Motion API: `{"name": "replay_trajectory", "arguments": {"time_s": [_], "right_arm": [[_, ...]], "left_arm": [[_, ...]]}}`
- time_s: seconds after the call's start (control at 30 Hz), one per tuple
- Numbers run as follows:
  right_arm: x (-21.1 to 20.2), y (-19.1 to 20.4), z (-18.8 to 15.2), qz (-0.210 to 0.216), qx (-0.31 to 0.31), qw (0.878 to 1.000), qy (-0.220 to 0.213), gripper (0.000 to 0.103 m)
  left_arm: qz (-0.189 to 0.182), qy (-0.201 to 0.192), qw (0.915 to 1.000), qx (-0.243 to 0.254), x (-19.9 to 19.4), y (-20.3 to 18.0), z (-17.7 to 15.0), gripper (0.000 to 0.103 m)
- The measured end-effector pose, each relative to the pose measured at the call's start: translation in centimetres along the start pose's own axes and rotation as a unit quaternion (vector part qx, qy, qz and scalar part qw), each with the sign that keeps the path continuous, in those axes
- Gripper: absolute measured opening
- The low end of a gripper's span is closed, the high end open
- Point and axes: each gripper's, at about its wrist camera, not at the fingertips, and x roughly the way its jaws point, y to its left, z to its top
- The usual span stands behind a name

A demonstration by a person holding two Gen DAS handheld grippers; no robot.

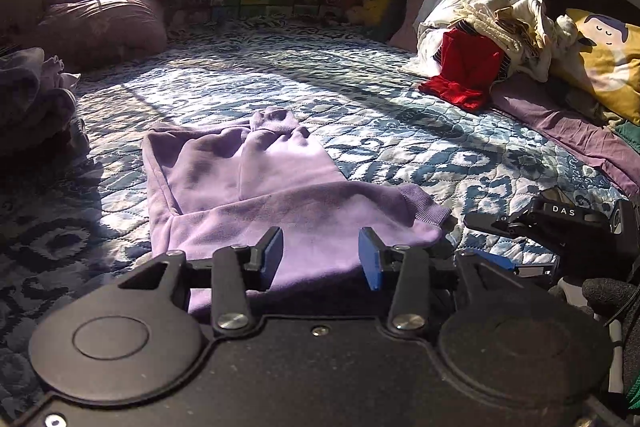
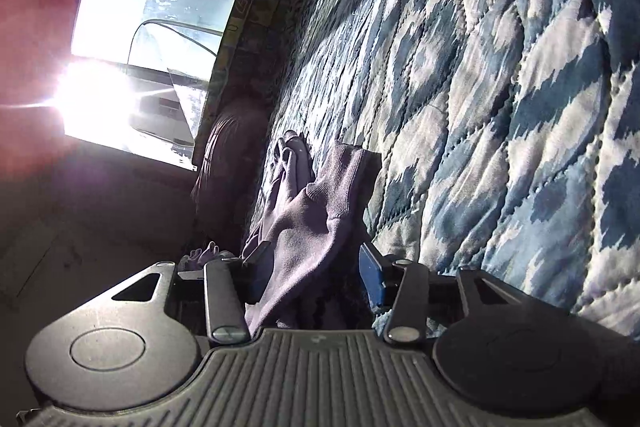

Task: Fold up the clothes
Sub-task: 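Fold the hem toward the collar with the left tool while the right tool grips the side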

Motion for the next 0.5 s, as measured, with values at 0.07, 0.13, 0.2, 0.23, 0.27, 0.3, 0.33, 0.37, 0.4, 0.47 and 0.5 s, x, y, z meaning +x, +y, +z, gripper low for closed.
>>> {"name": "replay_trajectory", "arguments": {"time_s": [0.07, 0.13, 0.2, 0.23, 0.27, 0.3, 0.33, 0.37, 0.4, 0.47, 0.5], "right_arm": [[1.4, 0.5, 0.3, -0.01, -0.004, 1.0, 0.003, 0.053], [2.6, 0.6, 0.5, -0.016, 0.005, 1.0, 0.0, 0.053], [3.5, 0.9, 0.7, -0.026, 0.011, 1.0, -0.007, 0.052], [3.9, 1.1, 0.7, -0.032, 0.01, 0.999, -0.009, 0.052], [4.4, 1.4, 0.8, -0.038, 0.01, 0.999, -0.012, 0.052], [4.8, 1.7, 0.9, -0.047, 0.009, 0.999, -0.015, 0.052], [5.1, 2.1, 0.9, -0.06, 0.005, 0.998, -0.019, 0.051], [5.4, 2.5, 1.0, -0.07, -0.003, 0.997, -0.021, 0.048], [5.8, 3.0, 1.1, -0.077, -0.013, 0.997, -0.021, 0.044], [6.4, 3.8, 1.4, -0.079, -0.037, 0.996, -0.018, 0.011], [6.4, 4.2, 1.5, -0.076, -0.047, 0.996, -0.02, 0.011]], "left_arm": [[0.031, 0.013, 0.9994, 0.003, -1.3, 1.9, -1.4, 0.043], [0.043, 0.024, 0.9988, 0.003, -2.1, 3.1, -2.6, 0.048], [0.054, 0.034, 0.9979, 0.0, -2.5, 3.8, -3.7, 0.051], [0.058, 0.037, 0.9976, 0.001, -2.6, 4.0, -4.1, 0.052], [0.061, 0.04, 0.9973, 0.005, -2.4, 4.0, -4.4, 0.053], [0.071, 0.041, 0.9964, 0.019, -2.1, 3.8, -4.6, 0.054], [0.081, 0.042, 0.9952, 0.034, -1.7, 3.5, -4.9, 0.054], [0.092, 0.043, 0.9937, 0.049, -1.4, 3.2, -5.1, 0.054], [0.103, 0.043, 0.9918, 0.063, -1.0, 2.9, -5.4, 0.054], [0.122, 0.036, 0.9881, 0.086, -0.4, 2.4, -5.6, 0.051], [0.126, 0.035, 0.9864, 0.1, 0.0, 2.1, -5.7, 0.039]]}}
